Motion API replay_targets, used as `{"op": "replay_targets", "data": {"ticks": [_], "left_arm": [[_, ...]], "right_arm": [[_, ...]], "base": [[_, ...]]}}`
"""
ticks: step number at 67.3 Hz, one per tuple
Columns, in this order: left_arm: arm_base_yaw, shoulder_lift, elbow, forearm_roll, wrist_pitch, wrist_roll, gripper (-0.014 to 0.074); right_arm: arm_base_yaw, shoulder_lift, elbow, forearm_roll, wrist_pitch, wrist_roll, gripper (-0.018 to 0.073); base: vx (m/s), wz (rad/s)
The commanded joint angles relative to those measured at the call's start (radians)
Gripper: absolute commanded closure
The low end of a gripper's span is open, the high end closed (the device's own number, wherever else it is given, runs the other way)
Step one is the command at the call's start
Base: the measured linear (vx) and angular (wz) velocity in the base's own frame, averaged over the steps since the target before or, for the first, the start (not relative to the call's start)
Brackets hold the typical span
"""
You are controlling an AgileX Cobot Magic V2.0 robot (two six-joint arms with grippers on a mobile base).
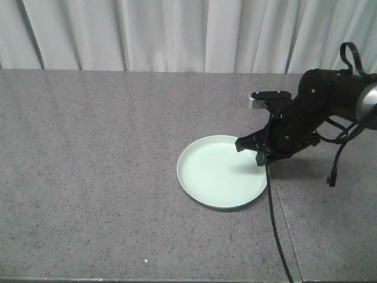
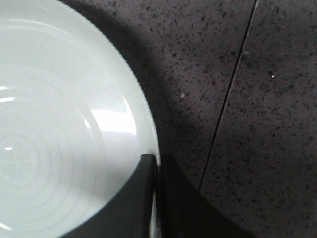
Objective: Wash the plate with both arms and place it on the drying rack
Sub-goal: 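Close the right gripper on the plate rim nearest the robot's right side, then lift the plate with the right gripper and pull it toward the robot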
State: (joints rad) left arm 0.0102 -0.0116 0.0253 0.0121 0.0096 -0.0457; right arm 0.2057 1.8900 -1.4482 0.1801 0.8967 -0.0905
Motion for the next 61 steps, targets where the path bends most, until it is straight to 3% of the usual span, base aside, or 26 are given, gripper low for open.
{"op": "replay_targets", "data": {"ticks": [1,15,41,61], "left_arm": [[-0.004,-0.013,-0.031,-0.002,-0.068,-0.005,0.0603],[-0.004,-0.013,-0.031,-0.002,-0.068,-0.005,0.0603],[-0.004,-0.013,-0.031,-0.002,-0.068,-0.005,0.0603],[-0.004,-0.013,-0.031,-0.002,-0.068,-0.005,0.0603]], "right_arm": [[0.001,-0.104,-0.022,0.020,-0.016,-0.012,0.0567],[0.001,-0.233,-0.002,0.055,0.046,-0.034,0.0564],[0.002,-0.551,0.325,0.350,0.023,-0.250,0.0564],[0.002,-0.764,0.495,0.382,0.027,-0.252,0.0564]], "base": [[0.00,0.00],[0.00,0.00],[0.00,0.00],[0.00,0.00]]}}
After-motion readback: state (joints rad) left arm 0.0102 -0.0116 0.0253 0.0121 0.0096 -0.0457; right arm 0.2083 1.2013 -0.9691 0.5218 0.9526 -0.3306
